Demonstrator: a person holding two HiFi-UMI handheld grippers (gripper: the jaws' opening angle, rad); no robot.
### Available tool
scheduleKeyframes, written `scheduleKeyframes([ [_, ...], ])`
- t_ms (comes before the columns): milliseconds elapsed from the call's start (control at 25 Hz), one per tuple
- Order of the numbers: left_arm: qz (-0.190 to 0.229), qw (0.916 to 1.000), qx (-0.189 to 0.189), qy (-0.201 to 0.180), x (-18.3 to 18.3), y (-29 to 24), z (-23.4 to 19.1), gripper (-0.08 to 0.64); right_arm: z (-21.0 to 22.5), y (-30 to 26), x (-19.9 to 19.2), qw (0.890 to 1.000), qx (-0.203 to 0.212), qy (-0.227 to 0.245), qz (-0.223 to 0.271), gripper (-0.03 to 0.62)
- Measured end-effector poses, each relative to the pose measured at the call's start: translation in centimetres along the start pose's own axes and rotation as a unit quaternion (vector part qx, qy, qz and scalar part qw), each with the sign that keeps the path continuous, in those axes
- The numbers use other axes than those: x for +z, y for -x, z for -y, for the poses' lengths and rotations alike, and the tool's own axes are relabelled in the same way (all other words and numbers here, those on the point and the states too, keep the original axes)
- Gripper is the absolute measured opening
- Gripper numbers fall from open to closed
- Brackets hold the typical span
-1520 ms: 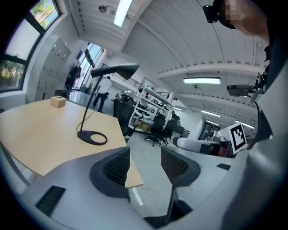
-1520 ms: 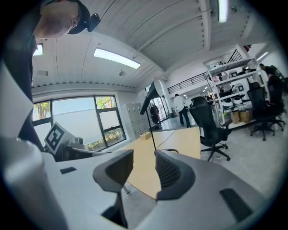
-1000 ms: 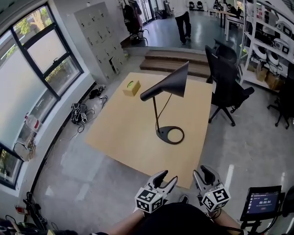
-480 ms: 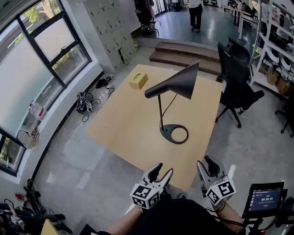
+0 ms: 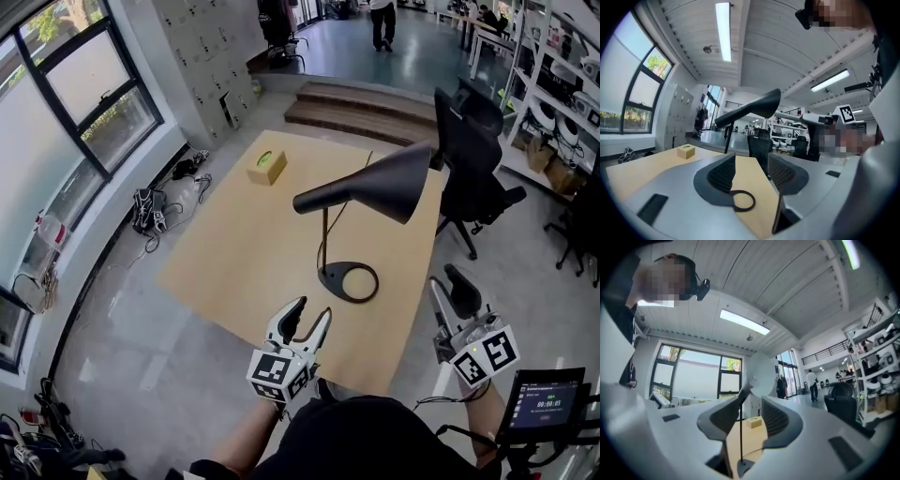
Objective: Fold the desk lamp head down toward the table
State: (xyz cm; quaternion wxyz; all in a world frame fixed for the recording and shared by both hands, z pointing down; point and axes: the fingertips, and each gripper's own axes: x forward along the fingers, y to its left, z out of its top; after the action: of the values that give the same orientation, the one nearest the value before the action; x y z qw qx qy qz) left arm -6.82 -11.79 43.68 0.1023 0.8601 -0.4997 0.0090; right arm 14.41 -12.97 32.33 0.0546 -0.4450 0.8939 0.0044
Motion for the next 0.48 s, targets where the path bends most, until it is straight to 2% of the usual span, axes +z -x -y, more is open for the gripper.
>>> scheduleKeyframes([
  [200, 0.052, 0.9985, -0.018, 0.009, 4.8, -2.6, -3.7, 0.224, 0.5, -3.2, 7.5, 0.999, 0.0, -0.006, 0.054, 0.156],
  [360, 0.097, 0.9945, -0.015, 0.039, 8.4, -5.2, -7.6, 0.222, 1.8, -5.5, 11.1, 0.992, -0.036, -0.07, 0.101, 0.156],
  [480, 0.108, 0.9916, -0.018, 0.07, 10.0, -7.5, -9.9, 0.224, 2.3, -6.6, 12.6, 0.986, -0.04, -0.104, 0.124, 0.156],
])
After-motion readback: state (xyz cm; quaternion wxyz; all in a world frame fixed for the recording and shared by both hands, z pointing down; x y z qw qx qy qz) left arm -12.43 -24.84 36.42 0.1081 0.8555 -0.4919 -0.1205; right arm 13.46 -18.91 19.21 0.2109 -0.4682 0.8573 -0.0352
